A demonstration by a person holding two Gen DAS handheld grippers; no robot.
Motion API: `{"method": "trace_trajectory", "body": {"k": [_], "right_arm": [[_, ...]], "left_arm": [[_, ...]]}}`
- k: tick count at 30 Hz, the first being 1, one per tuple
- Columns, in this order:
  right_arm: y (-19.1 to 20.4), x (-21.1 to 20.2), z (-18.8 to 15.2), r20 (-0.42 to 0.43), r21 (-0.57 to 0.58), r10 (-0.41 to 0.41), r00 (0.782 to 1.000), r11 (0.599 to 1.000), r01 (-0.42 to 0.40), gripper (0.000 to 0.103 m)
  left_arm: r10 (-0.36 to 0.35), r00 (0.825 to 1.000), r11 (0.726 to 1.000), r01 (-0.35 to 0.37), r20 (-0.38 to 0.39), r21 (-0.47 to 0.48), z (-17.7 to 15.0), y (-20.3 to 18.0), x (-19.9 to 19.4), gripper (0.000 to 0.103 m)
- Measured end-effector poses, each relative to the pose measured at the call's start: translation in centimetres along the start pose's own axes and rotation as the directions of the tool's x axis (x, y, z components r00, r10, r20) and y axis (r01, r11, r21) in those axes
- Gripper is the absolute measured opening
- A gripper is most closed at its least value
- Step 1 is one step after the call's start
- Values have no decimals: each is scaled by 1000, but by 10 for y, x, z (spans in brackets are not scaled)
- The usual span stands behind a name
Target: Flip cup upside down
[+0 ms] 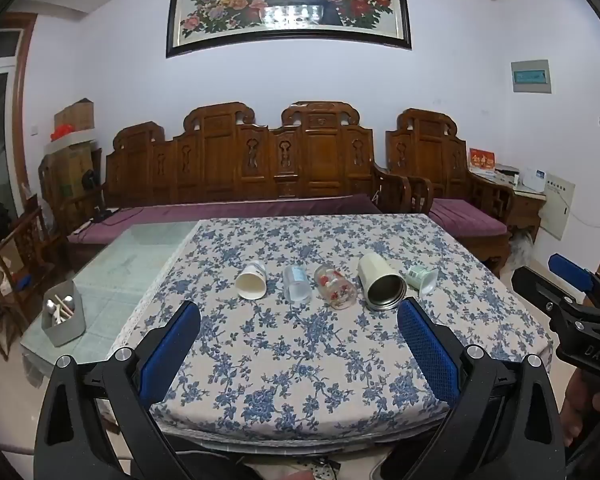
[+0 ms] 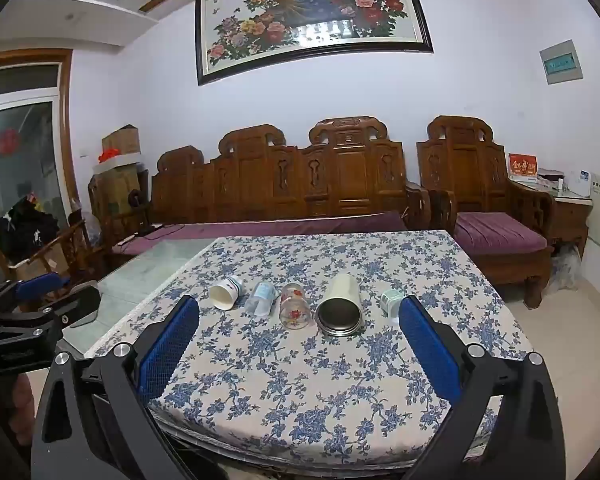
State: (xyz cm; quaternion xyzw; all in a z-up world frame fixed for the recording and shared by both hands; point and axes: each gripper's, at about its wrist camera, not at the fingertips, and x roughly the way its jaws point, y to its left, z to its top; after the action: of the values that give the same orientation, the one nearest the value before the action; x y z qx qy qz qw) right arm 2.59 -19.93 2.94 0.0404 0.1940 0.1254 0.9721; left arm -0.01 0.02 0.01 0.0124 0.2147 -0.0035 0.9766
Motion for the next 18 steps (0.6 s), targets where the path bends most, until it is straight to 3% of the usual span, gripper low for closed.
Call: {"method": "trace_trajectory", "body": {"k": [18], "right_arm": [[1, 0, -1, 8, 0, 0, 1000, 1000, 0, 101]], "left_arm": [[-2, 1000, 1000, 2, 3, 0, 4, -3, 5, 95]]}}
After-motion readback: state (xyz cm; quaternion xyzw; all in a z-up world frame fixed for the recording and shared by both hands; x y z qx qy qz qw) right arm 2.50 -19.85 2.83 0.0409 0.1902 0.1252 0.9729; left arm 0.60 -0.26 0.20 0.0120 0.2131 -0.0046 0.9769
